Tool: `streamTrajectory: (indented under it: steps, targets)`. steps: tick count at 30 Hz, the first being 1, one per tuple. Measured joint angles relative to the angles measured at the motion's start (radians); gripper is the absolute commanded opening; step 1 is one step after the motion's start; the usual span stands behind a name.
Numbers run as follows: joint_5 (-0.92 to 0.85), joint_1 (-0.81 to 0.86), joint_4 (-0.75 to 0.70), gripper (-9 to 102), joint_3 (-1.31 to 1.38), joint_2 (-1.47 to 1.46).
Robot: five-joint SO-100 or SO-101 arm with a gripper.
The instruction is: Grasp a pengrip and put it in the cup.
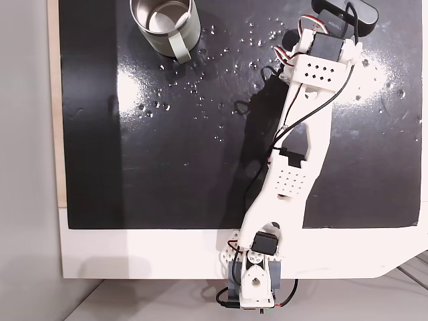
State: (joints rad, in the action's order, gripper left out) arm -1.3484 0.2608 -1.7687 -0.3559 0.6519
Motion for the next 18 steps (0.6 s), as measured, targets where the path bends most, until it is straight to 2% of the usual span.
streamTrajectory:
  steps: [11,18]
  targets:
    - [0.071,-0.092,-0.006,0,0.018,0.301]
    - [0.291,-0.175,0.0,0,0.242,0.319]
